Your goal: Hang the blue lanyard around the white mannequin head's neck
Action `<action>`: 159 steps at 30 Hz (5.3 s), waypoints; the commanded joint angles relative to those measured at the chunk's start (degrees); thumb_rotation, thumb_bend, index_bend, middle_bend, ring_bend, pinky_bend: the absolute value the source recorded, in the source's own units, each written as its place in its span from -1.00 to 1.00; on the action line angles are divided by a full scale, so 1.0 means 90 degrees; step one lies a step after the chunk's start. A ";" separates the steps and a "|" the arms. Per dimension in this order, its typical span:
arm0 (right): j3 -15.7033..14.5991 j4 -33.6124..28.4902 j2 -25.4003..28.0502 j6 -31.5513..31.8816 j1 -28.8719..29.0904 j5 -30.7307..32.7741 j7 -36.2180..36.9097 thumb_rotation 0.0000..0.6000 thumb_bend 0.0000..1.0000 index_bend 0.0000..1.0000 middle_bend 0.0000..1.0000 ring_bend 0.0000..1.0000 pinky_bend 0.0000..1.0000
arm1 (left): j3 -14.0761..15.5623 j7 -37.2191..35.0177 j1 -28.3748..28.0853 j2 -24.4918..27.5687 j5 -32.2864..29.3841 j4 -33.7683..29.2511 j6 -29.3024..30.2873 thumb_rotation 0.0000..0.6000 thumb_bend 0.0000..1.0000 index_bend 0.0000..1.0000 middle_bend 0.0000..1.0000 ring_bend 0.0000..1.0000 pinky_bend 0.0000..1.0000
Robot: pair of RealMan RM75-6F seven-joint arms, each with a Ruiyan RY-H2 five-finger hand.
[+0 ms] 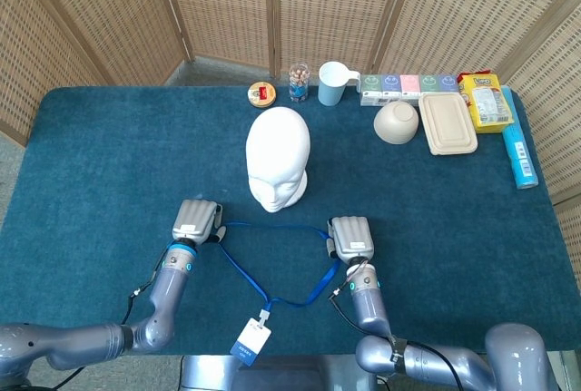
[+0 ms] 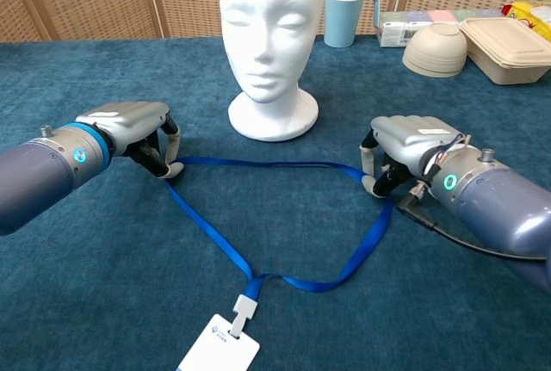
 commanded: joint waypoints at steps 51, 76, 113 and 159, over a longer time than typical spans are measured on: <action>-0.0033 -0.2203 0.1151 0.0935 -0.0484 -0.1613 0.0798 0.80 0.09 0.30 1.00 1.00 1.00 | 0.0030 -0.1290 0.0644 0.1357 0.1865 -0.2203 0.1145 0.50 -0.11 0.30 1.00 1.00 1.00; 0.0812 -0.4209 0.2923 0.1259 -0.0626 -0.2090 0.1103 0.80 0.10 0.32 1.00 1.00 1.00 | -0.0801 -0.1417 0.0638 0.2531 0.2658 -0.4195 0.1789 0.49 -0.11 0.30 1.00 1.00 1.00; 0.1872 -0.2776 0.4027 0.0178 0.0275 -0.0397 0.2218 0.79 0.10 0.36 1.00 1.00 1.00 | -0.1856 -0.1454 -0.0417 0.2656 0.0787 -0.3223 0.1374 0.51 -0.11 0.30 1.00 1.00 1.00; 0.1484 -0.0058 0.3290 -0.1104 0.2021 0.0774 0.2098 0.81 0.11 0.39 1.00 1.00 1.00 | -0.1896 -0.1552 -0.1532 0.1861 -0.0740 -0.0967 0.0759 0.51 -0.12 0.30 1.00 1.00 1.00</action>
